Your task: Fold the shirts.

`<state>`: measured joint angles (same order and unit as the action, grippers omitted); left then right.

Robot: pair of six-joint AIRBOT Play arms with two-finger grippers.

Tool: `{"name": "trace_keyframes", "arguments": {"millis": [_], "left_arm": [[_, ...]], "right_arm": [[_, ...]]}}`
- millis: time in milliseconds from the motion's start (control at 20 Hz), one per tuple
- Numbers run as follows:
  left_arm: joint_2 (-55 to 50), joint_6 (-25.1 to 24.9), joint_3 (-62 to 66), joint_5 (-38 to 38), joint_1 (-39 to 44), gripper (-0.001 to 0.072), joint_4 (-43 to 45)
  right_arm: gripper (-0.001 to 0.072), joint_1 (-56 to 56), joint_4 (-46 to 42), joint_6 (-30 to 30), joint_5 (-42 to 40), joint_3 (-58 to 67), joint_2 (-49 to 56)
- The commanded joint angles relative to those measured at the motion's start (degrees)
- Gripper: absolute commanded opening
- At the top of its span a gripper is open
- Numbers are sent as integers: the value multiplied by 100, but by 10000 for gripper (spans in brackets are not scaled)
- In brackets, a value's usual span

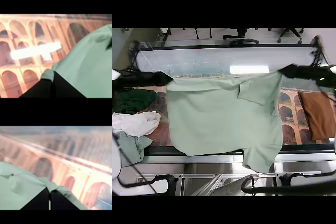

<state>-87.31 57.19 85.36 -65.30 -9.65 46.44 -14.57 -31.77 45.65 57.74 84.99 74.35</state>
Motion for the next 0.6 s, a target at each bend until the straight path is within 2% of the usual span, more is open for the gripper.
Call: {"name": "trace_keyframes", "arguments": {"millis": [0,100,200,250,350,450,550], "left_arm": [[-1681,-74,697,2,85,12,-96],[-2225,57,1364,-81,85,12,-90],[-2524,293,1926,-396,76,12,175],[-2610,485,2168,-688,79,12,564],[-2649,732,2481,-1200,92,12,1182],[-2647,833,2693,-1646,92,12,1449],[-2660,942,2708,-1845,92,12,1574]], "right_arm": [[15,133,-103,-83,-927,146,1165],[15,76,-111,0,-826,573,1515],[14,4,-225,4,-374,765,1563],[15,-35,-468,66,-133,767,1491],[14,-72,-1416,597,376,765,1272],[14,-68,-2273,1021,892,660,1016],[14,-66,-2529,1099,1008,260,787]]}}
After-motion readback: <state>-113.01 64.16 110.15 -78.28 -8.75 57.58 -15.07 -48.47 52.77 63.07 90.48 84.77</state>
